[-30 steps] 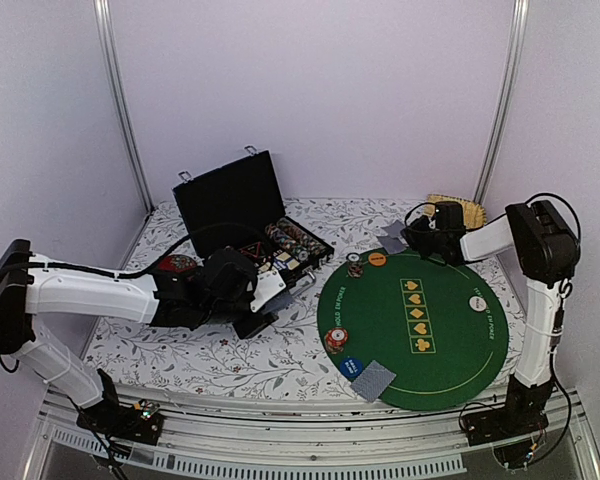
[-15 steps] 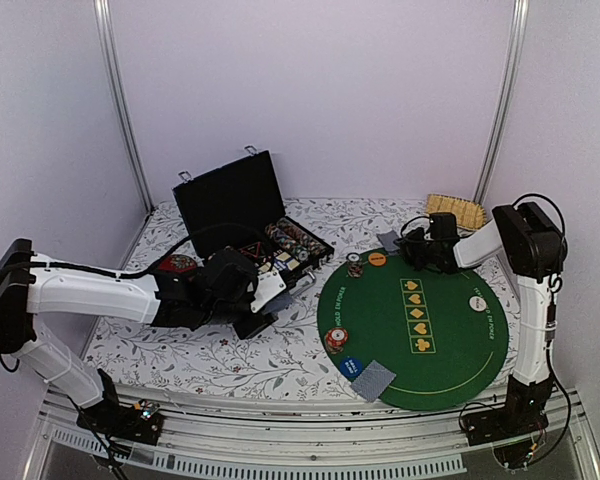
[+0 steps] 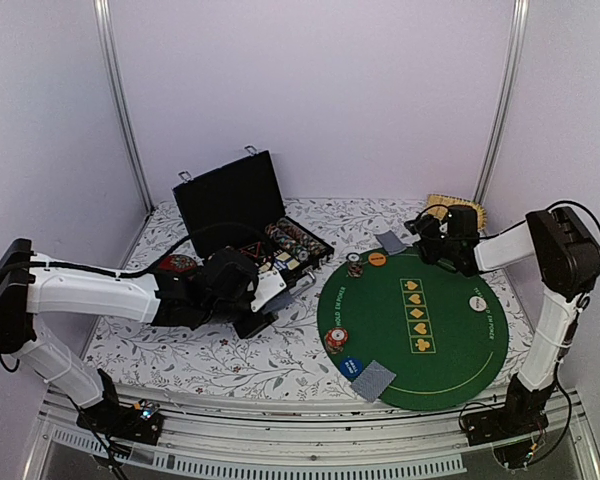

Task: Distribute texas hold em gaming equipment
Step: Pick up the poker card from the face-down deck piles.

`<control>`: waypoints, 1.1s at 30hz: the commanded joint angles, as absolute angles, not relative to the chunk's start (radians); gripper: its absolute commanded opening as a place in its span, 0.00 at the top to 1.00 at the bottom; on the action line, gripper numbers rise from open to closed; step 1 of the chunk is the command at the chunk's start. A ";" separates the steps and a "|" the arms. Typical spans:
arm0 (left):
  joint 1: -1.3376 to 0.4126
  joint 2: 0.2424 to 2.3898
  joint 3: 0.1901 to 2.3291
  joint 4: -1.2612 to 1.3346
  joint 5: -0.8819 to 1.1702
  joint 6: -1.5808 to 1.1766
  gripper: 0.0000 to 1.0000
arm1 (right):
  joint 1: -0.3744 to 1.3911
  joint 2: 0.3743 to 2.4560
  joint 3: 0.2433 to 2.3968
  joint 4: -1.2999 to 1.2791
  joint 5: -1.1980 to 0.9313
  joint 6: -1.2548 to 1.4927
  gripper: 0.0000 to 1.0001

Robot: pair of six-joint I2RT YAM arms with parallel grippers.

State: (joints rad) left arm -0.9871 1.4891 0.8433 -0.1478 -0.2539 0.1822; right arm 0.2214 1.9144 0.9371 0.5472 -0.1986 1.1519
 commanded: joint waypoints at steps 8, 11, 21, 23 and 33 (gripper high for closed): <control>-0.980 1.475 0.871 -0.162 -0.253 0.196 0.43 | 0.454 1.780 1.164 0.265 -0.712 0.324 0.26; -0.981 1.470 0.871 -0.162 -0.247 0.192 0.43 | 0.534 1.812 1.199 0.211 -0.849 0.280 0.26; -0.981 1.458 0.877 -0.163 -0.236 0.185 0.43 | 0.678 1.999 1.302 0.269 -1.032 0.391 0.23; -0.981 1.458 0.881 -0.168 -0.242 0.184 0.43 | 0.700 2.019 1.311 0.273 -1.036 0.387 0.21; -0.981 1.465 0.889 -0.171 -0.240 0.179 0.43 | 0.746 2.094 1.344 0.296 -1.013 0.411 0.21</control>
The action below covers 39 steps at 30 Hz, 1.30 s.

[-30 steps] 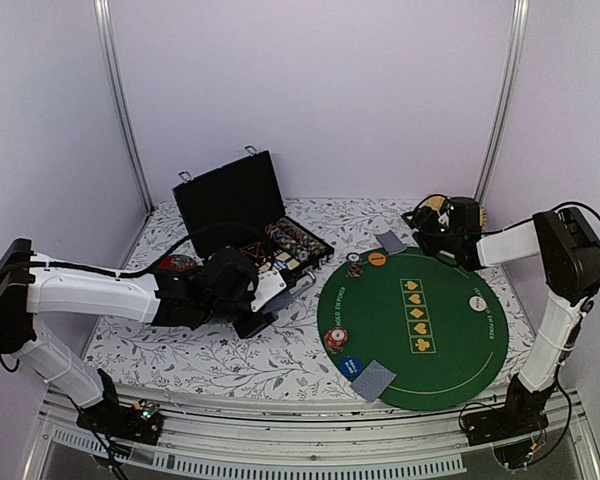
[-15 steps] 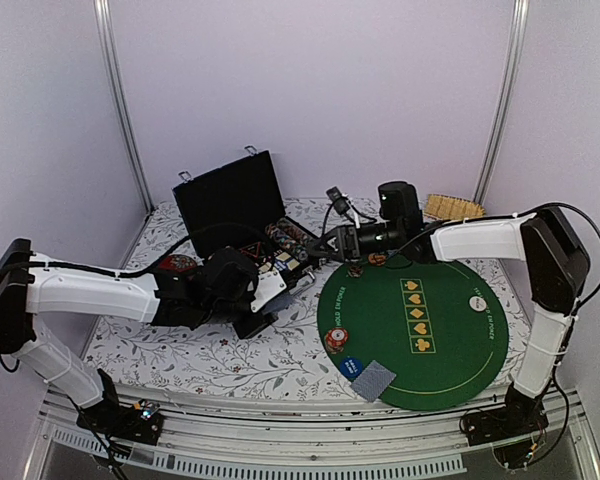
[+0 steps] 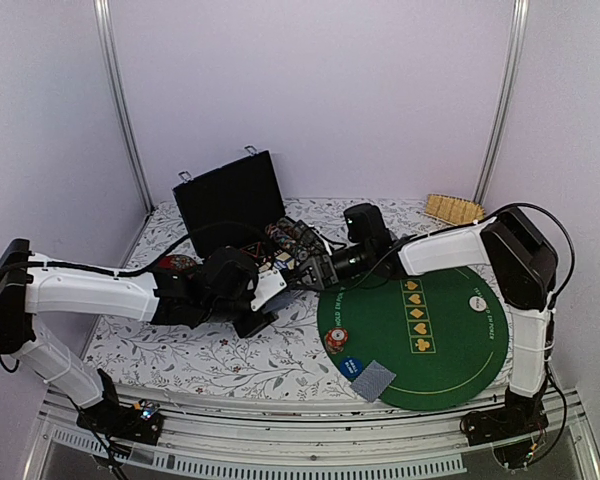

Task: Distribute texas hold em gaming equipment
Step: Pick up the poker card from the face-down deck piles.

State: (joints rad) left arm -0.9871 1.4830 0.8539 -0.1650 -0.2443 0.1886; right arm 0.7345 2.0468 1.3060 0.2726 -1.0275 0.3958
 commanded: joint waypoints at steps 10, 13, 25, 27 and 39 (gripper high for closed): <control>-0.982 1.462 0.886 -0.166 -0.242 0.180 0.45 | 0.759 2.128 1.387 0.247 -0.977 0.415 0.36; -0.981 1.465 0.883 -0.168 -0.248 0.181 0.46 | 0.756 2.106 1.381 0.222 -0.978 0.386 0.48; -0.982 1.478 0.876 -0.171 -0.256 0.184 0.47 | 0.734 2.039 1.401 0.070 -0.928 0.300 0.80; -0.981 1.478 0.876 -0.170 -0.256 0.186 0.47 | 0.734 2.033 1.406 0.049 -0.922 0.287 0.79; -0.981 1.484 0.879 -0.164 -0.246 0.185 0.47 | 0.762 2.061 1.419 0.116 -1.012 0.280 0.34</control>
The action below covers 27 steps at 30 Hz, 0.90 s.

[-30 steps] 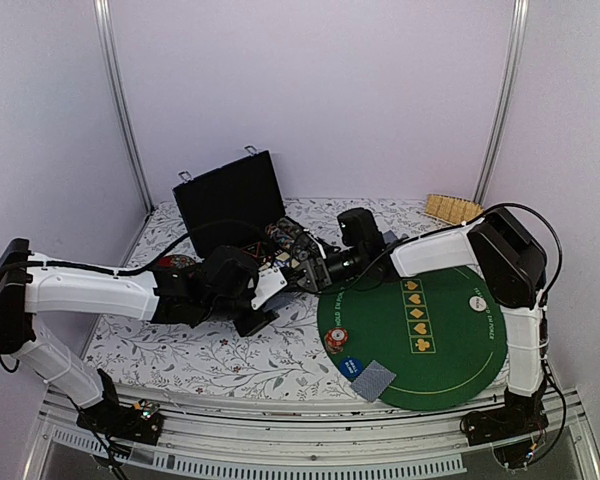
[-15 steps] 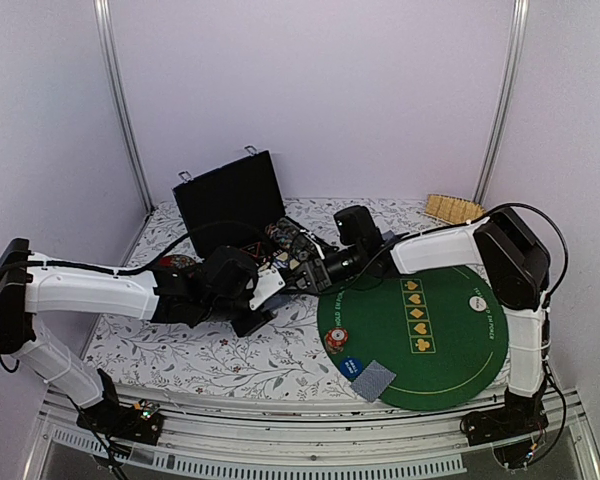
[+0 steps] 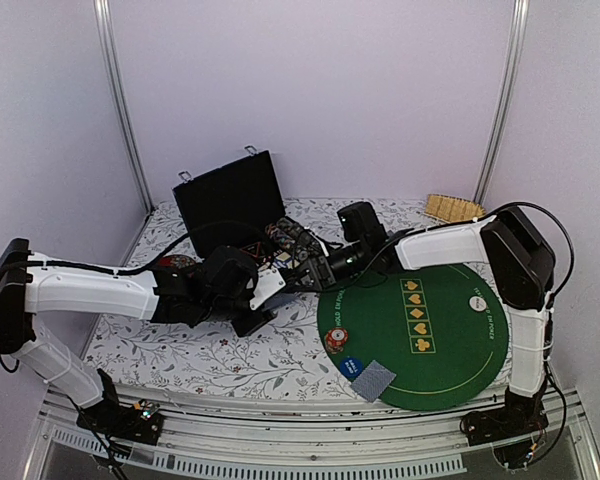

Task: Distribute texas hold em gaming equipment
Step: Pick up the poker card from the face-down deck piles.

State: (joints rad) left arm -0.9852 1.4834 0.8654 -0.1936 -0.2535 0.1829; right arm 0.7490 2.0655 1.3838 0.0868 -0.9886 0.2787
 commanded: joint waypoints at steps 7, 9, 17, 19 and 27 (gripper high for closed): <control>-0.981 1.490 0.887 -0.151 -0.232 0.188 0.47 | 0.795 2.129 1.469 0.159 -0.998 0.314 0.26; -0.981 1.494 0.893 -0.150 -0.232 0.188 0.47 | 0.799 2.143 1.480 0.166 -0.992 0.317 0.25; -0.977 1.497 0.899 -0.149 -0.228 0.190 0.47 | 0.801 2.158 1.469 0.166 -0.946 0.305 0.24; -0.974 1.498 0.899 -0.148 -0.229 0.191 0.47 | 0.801 2.155 1.465 0.146 -0.915 0.293 0.24; -0.966 1.497 0.892 -0.156 -0.228 0.190 0.50 | 0.793 2.103 1.473 0.013 -0.787 0.195 0.31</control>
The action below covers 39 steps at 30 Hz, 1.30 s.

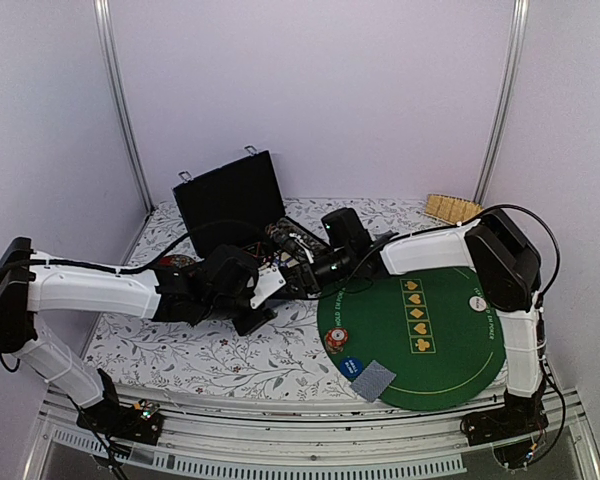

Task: Distribute texas hold em gaming equipment
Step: Pick up the poker card from the face-down deck piles.

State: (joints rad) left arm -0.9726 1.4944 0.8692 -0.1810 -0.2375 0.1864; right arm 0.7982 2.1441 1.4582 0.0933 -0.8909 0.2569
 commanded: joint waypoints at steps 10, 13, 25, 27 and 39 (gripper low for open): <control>-0.963 1.493 0.887 -0.154 -0.229 0.191 0.51 | 0.772 2.032 1.453 -0.043 -0.720 0.168 0.40; -0.963 1.493 0.885 -0.156 -0.229 0.192 0.51 | 0.767 2.024 1.455 -0.072 -0.704 0.149 0.41; -0.962 1.496 0.885 -0.160 -0.235 0.192 0.51 | 0.752 1.980 1.491 -0.212 -0.670 0.071 0.46; -0.962 1.494 0.885 -0.160 -0.237 0.193 0.51 | 0.746 1.976 1.489 -0.225 -0.664 0.066 0.46; -0.962 1.503 0.891 -0.159 -0.233 0.192 0.51 | 0.765 1.992 1.501 -0.148 -0.856 0.085 0.46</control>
